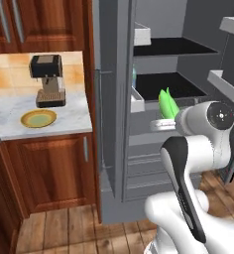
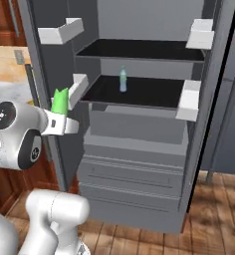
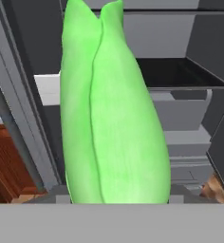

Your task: Pick corn from the fridge and place it on the plate on the counter.

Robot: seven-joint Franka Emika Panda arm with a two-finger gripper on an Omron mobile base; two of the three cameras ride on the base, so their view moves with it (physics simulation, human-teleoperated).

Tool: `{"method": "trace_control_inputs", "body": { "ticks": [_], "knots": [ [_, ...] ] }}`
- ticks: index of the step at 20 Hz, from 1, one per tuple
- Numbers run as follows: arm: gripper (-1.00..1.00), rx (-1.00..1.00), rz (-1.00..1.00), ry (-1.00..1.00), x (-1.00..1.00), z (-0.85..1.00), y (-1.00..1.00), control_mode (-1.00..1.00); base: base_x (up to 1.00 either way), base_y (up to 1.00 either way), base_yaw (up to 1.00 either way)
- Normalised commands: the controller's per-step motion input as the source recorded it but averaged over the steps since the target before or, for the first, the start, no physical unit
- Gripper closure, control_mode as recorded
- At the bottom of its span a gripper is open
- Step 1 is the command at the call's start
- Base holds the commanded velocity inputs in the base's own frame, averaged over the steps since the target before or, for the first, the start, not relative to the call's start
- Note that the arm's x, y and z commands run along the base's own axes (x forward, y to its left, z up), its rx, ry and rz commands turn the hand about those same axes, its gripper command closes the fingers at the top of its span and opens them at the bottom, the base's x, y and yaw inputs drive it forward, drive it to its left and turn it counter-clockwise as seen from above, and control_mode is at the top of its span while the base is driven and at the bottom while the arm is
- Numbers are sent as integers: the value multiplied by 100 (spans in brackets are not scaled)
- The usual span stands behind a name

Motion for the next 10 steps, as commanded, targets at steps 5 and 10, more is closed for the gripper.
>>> {"method": "trace_control_inputs", "body": {
  "ticks": [5, 10],
  "knots": [
    [100, 0, 0, 0, 0, 0, 0, 100, -12, 55, 0],
    [100, 0, 0, 0, 0, 0, 0, 100, -6, 57, 0]
  ]
}}
